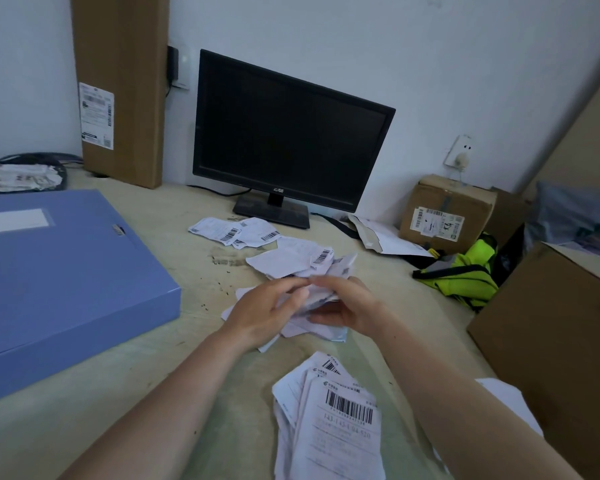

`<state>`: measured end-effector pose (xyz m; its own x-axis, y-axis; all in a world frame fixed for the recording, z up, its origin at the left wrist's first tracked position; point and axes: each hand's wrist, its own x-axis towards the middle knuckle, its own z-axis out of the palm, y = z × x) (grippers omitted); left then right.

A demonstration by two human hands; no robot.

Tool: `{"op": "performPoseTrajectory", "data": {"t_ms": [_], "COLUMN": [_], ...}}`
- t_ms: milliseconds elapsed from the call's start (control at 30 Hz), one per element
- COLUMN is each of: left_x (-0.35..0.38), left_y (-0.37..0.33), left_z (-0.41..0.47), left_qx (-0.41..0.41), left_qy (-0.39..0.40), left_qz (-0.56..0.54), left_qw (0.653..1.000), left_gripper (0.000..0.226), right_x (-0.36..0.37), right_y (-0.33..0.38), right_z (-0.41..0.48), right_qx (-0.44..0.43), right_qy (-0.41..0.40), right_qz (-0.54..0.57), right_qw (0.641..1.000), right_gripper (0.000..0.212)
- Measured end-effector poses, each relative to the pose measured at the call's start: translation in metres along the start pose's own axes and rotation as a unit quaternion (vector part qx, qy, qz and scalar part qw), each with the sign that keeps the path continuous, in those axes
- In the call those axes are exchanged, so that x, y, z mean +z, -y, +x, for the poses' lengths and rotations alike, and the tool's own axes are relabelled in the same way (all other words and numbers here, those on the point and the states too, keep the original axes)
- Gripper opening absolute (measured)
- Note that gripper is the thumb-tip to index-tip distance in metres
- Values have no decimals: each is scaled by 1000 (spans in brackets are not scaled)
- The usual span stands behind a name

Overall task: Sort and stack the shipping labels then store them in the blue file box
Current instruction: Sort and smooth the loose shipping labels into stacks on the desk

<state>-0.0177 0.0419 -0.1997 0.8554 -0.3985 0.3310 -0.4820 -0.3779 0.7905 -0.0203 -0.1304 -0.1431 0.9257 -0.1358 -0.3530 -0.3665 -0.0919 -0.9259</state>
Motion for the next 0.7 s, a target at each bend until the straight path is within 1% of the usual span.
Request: {"op": "performPoseTrajectory", "data": {"t_ms": [67,133,200,267,333,433,533,600,667,700], "left_x": [0,0,0,1,2,3,2,1,-2,-4], "left_y": [-1,0,1,2,1,-1,-1,-3,-4,-4], "left_z": [-1,0,3,4,4,3,1,-1,-2,-1], "left_qx": [-8,-34,-64,-88,-87,-72,-47,-41,-64,-83], "left_qy": [-16,-52,-79,-84,-87,-100,-143,-181,-205,-202], "left_qz": [-37,-55,-28,7,19,31,43,66,84,93], "left_qw": [999,997,994,993,992,992,988,980,973,971], "left_gripper": [59,55,52,42,37,37,35,32,27,25], "right_x": [1,-1,-8,-17,-26,-37,-43,-45,-46,-44], "right_y": [-3,-3,-1,1,1,3,4,3,0,-2], "right_z": [1,-1,-4,-6,-10,-20,-28,-32,-34,-35], "right_qx": [-18,-33,-43,-52,-71,-99,-98,-78,-59,-49], "right_qy": [-23,-56,-86,-112,-135,-166,-161,-153,-140,-129], "right_qz": [-12,-29,-22,7,31,58,80,40,-45,-79], "right_qw": [1000,997,995,992,988,979,979,984,987,987], "right_gripper": [37,30,21,19,17,13,13,9,9,11]}}
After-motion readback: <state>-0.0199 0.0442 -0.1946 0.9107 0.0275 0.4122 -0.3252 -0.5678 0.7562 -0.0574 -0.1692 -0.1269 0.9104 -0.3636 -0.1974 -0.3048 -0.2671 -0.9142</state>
